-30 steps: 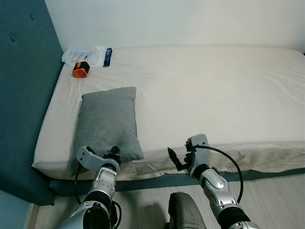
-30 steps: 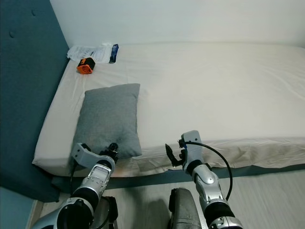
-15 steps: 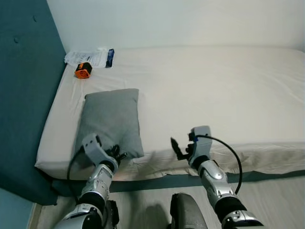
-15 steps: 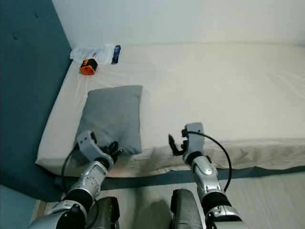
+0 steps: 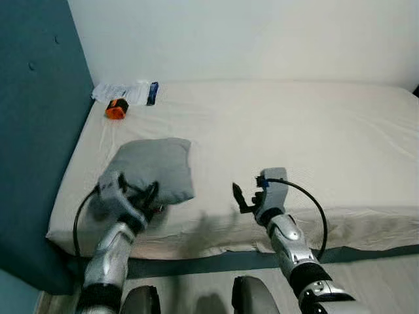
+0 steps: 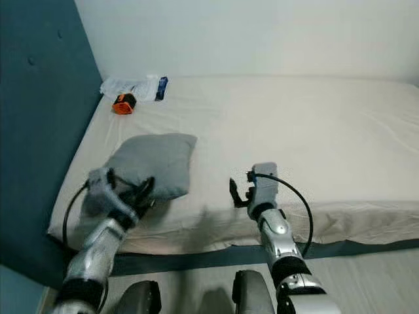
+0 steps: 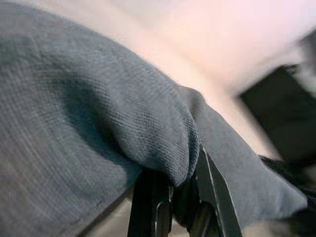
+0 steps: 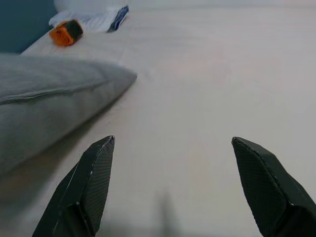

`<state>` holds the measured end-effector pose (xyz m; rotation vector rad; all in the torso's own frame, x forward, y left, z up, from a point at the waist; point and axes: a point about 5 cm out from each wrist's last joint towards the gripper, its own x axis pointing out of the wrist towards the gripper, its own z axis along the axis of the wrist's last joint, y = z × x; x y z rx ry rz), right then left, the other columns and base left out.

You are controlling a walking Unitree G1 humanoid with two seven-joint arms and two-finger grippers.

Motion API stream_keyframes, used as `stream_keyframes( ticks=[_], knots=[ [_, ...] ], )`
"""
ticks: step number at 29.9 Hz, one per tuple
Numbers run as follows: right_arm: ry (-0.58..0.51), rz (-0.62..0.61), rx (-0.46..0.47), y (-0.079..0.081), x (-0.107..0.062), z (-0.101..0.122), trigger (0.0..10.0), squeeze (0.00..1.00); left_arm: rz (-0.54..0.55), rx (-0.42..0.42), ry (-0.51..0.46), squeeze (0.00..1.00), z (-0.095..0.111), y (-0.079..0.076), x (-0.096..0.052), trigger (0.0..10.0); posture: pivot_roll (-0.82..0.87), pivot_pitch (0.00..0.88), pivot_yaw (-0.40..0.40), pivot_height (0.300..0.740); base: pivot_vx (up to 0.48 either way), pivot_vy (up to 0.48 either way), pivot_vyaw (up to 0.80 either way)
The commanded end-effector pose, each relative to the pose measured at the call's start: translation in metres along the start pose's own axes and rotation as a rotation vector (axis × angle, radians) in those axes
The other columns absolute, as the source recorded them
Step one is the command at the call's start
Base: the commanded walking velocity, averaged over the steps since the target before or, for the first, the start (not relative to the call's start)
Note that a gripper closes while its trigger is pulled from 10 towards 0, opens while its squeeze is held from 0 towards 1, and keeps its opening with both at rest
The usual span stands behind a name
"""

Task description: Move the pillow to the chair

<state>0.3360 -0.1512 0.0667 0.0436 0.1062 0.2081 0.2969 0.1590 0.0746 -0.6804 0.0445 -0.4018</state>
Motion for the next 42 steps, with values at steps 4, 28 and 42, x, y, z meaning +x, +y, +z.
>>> stream_keyframes(
  ticks=[4, 28, 42],
  knots=[
    [-0.002, -0.005, 0.014, -0.002, 0.001, 0.001, 10.0, 0.00, -0.251, -0.074, -0.101, 0.00, 0.034, -0.031, 0.002, 0.0, 0.04, 0.000, -0.108, 0.611, 0.000, 0.000, 0.00],
    [-0.009, 0.300, -0.694, 0.005, -0.009, -0.002, 10.0, 1.00, -0.060, 0.428, 0.168, 0.00, 0.017, -0.007, 0.001, 0.0, 0.04, 0.000, -0.113, 0.611, 0.000, 0.000, 0.00],
    [-0.008, -0.141, -0.163, -0.020, 0.002, 0.007, 10.0, 0.00, 0.311, 0.523, -0.007, 0.00, 0.029, 0.003, 0.016, 10.0, 0.04, 0.000, -0.105, 0.611, 0.000, 0.000, 0.00]
  ],
)
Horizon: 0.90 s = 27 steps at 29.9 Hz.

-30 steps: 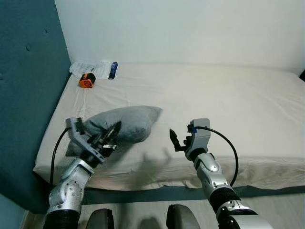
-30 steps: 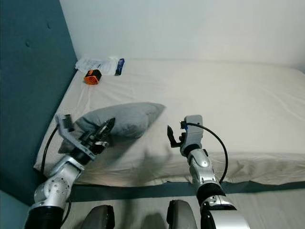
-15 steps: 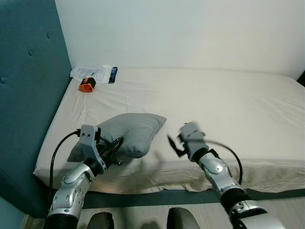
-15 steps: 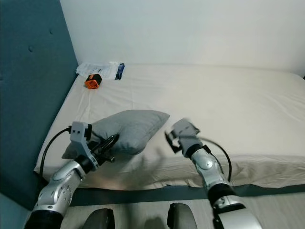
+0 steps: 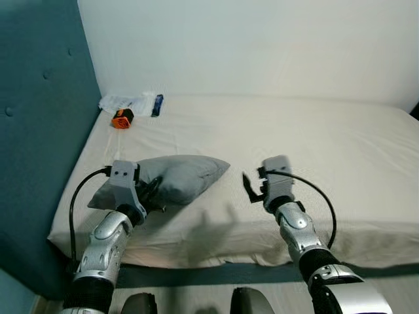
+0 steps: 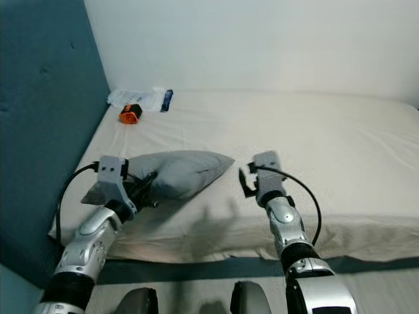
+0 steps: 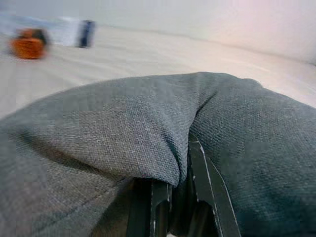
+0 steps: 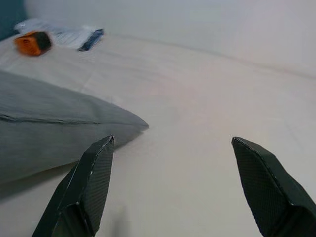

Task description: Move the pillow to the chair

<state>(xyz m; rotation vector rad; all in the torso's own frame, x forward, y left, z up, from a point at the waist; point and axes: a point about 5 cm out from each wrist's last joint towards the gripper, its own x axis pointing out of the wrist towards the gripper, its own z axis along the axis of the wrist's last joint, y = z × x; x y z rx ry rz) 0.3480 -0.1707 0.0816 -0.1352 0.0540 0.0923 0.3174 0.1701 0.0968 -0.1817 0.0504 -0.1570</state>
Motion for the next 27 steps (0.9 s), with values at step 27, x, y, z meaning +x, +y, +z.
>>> stream_keyframes(
  ticks=[27],
  knots=[
    [0.016, 0.090, 0.085, 0.016, -0.006, -0.009, 10.0, 0.00, 0.028, 0.076, -0.078, 0.00, -0.010, -0.024, -0.007, 10.0, 0.03, 0.000, -0.112, 0.704, 0.000, 0.000, 0.00]
  ],
)
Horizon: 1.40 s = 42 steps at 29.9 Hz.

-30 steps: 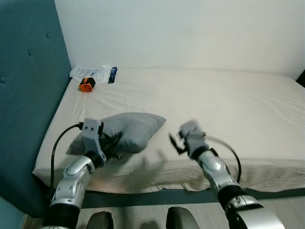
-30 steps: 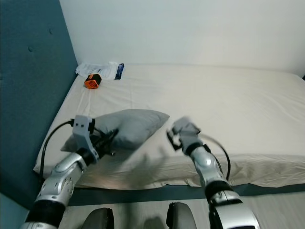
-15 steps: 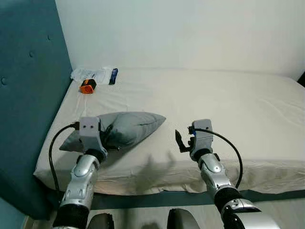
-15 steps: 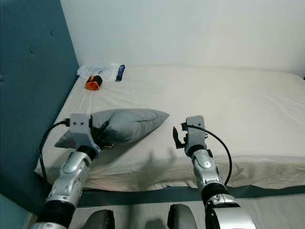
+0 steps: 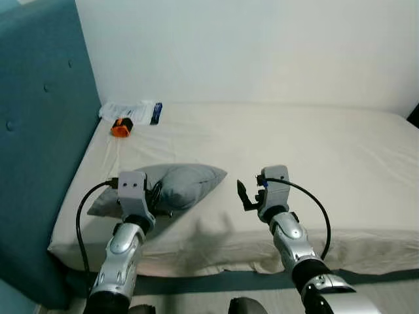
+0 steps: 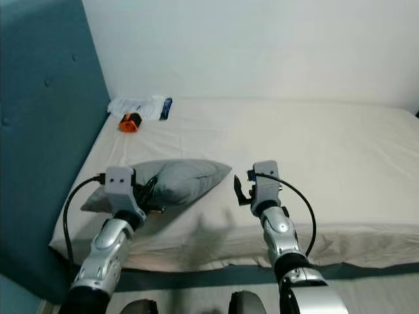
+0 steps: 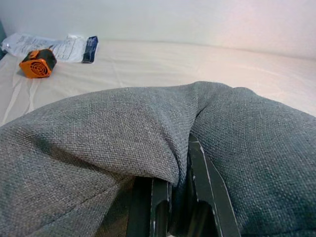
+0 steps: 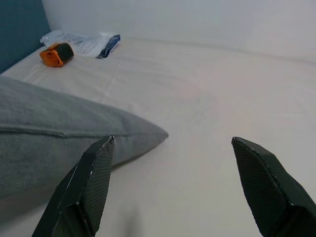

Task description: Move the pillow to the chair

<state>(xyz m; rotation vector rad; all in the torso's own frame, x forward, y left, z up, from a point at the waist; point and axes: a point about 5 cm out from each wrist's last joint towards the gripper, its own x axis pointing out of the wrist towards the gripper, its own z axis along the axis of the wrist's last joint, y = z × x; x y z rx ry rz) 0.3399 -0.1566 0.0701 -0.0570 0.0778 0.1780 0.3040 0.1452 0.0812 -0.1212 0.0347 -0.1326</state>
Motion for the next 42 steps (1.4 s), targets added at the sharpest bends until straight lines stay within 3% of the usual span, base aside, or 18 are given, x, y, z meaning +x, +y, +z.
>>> stream_keyframes(
  ticks=[1, 11, 20, 31, 42],
  knots=[
    [0.004, 0.004, 0.014, 0.000, 0.000, 0.000, 10.0, 0.00, 0.008, 0.013, -0.068, 0.00, 0.010, 0.000, 0.002, 10.0, 0.03, 0.000, -0.112, 0.709, 0.000, 0.000, 0.00],
    [0.010, 0.032, 0.005, 0.002, -0.001, -0.001, 10.0, 0.00, 0.029, 0.026, -0.079, 0.00, 0.011, 0.007, 0.001, 10.0, 0.03, 0.000, -0.110, 0.709, 0.000, 0.000, 0.00],
    [-0.026, 0.067, 0.035, 0.001, 0.000, 0.004, 10.0, 0.00, 0.019, 0.015, -0.089, 0.00, 0.011, 0.004, 0.001, 10.0, 0.03, 0.000, -0.117, 0.739, 0.000, 0.000, 0.00],
    [-0.042, 0.070, 0.037, 0.003, 0.000, 0.006, 10.0, 0.00, 0.026, 0.006, -0.113, 0.00, 0.014, 0.005, 0.003, 10.0, 0.03, 0.000, -0.120, 0.740, 0.000, 0.000, 0.00],
    [0.027, 0.048, 0.034, 0.001, -0.001, -0.004, 10.0, 0.00, 0.044, 0.027, -0.047, 0.00, 0.004, 0.007, 0.004, 10.0, 0.03, 0.000, -0.121, 0.740, 0.000, 0.000, 0.00]
  ],
)
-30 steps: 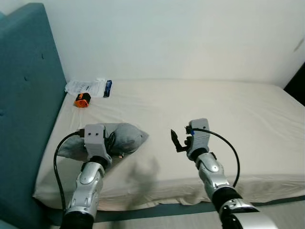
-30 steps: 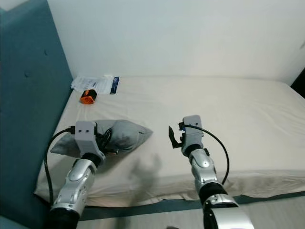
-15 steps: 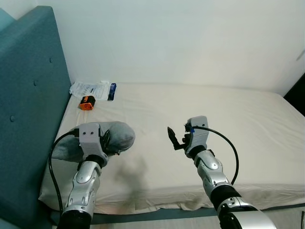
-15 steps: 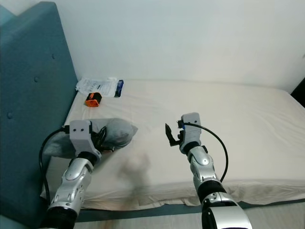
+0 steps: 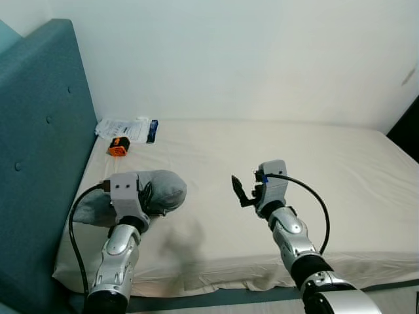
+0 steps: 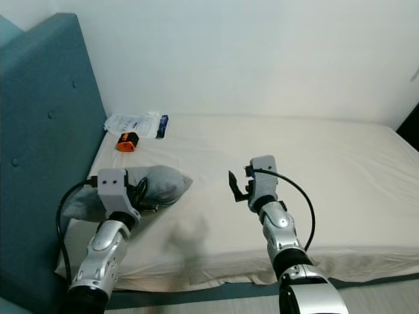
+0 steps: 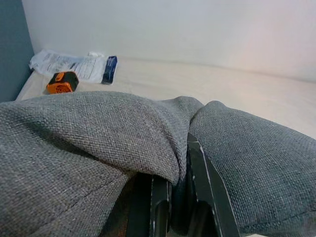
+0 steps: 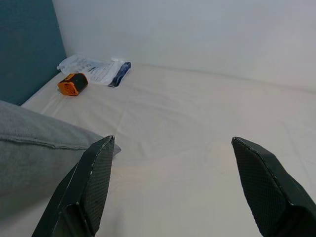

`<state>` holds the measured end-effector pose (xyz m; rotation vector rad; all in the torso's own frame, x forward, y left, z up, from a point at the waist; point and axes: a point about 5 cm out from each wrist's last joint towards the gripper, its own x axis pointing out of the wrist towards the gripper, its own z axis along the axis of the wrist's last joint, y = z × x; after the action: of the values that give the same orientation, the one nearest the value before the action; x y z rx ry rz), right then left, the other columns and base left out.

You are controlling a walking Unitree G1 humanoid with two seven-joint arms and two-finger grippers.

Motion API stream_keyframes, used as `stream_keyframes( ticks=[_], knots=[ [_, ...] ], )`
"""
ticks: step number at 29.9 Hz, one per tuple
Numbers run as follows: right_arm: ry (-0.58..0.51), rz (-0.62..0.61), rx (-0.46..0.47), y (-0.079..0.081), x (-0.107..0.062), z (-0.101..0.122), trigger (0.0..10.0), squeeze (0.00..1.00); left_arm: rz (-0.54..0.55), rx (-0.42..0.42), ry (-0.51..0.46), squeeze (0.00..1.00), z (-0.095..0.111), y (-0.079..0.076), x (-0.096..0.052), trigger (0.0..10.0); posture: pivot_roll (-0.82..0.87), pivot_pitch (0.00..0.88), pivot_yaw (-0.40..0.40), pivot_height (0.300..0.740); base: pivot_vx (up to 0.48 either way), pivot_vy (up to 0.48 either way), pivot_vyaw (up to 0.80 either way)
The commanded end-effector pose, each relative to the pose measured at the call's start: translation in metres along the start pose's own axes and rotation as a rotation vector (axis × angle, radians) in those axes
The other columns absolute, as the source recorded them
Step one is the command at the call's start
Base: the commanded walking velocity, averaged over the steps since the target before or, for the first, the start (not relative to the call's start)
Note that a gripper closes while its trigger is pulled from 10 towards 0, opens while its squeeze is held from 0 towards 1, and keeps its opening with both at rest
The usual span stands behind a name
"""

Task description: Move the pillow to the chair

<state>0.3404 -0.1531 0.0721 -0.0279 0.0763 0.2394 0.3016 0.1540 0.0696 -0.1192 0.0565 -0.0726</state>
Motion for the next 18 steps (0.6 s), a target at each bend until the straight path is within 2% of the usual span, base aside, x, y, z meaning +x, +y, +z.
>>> stream_keyframes(
  ticks=[1, 18],
  knots=[
    [0.033, -0.015, 0.009, -0.0023, -0.0026, -0.0061, 10.0, 0.00, -0.017, 0.026, -0.066, 0.00, 0.0145, -0.0029, 0.0065, 10.0, 0.03, 0.000, -0.121, 0.740, 0.000, 0.000, 0.00],
    [0.038, -0.005, 0.018, 0.0023, -0.0019, -0.0075, 10.0, 0.00, -0.028, 0.011, -0.077, 0.00, 0.0164, -0.0067, 0.0069, 10.0, 0.03, 0.000, -0.116, 0.740, 0.000, 0.000, 0.00]
  ],
)
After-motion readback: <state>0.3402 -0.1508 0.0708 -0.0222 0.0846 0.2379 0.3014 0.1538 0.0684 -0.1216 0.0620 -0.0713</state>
